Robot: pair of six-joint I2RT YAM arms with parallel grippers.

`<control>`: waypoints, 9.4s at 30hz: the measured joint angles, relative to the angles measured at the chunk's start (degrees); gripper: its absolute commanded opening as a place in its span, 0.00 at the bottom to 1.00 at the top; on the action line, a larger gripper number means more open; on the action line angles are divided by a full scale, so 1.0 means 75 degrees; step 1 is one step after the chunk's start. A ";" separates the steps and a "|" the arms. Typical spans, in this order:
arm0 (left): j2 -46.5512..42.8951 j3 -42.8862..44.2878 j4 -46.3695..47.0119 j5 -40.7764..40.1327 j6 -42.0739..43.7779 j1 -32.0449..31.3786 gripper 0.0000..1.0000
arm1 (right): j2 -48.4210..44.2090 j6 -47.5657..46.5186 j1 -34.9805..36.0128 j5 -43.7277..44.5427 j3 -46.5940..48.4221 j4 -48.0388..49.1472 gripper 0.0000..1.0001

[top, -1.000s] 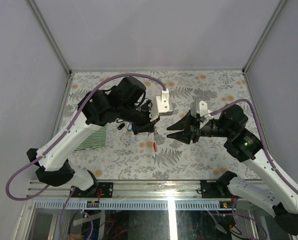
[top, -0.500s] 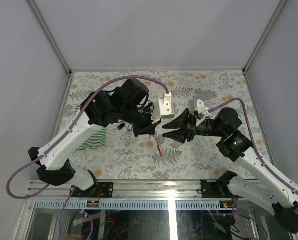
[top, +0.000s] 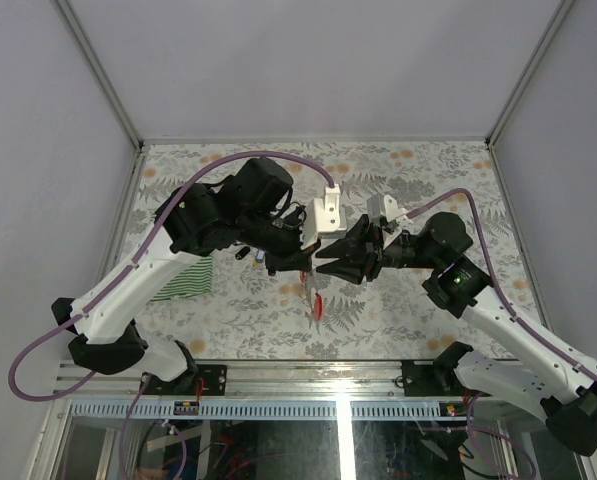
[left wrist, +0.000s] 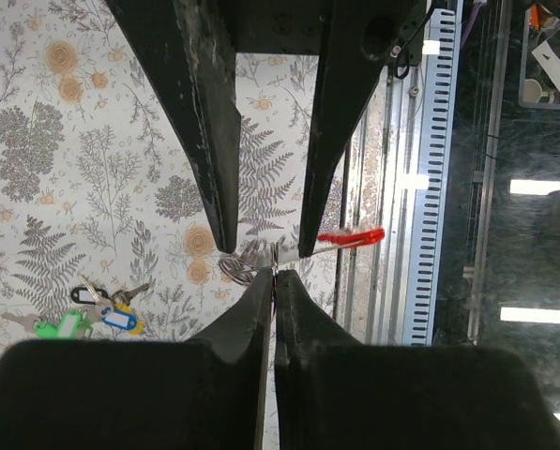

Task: Put the keys on the keyring

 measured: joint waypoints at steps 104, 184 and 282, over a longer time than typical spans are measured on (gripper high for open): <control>-0.3923 -0.5263 0.7003 0.1597 -0.0455 -0.0012 0.00 | -0.0796 0.0239 0.0259 -0.0417 0.0810 0.0000 0.00; -0.4208 -0.7064 1.1226 0.1623 -0.3130 -0.0026 0.00 | -0.1093 0.0562 0.0259 -0.0026 0.0475 0.0982 0.22; -0.2433 -0.2809 0.2684 0.0023 0.0268 -0.0335 0.25 | -0.0283 -0.0799 0.0490 0.0373 0.0755 -0.1574 0.00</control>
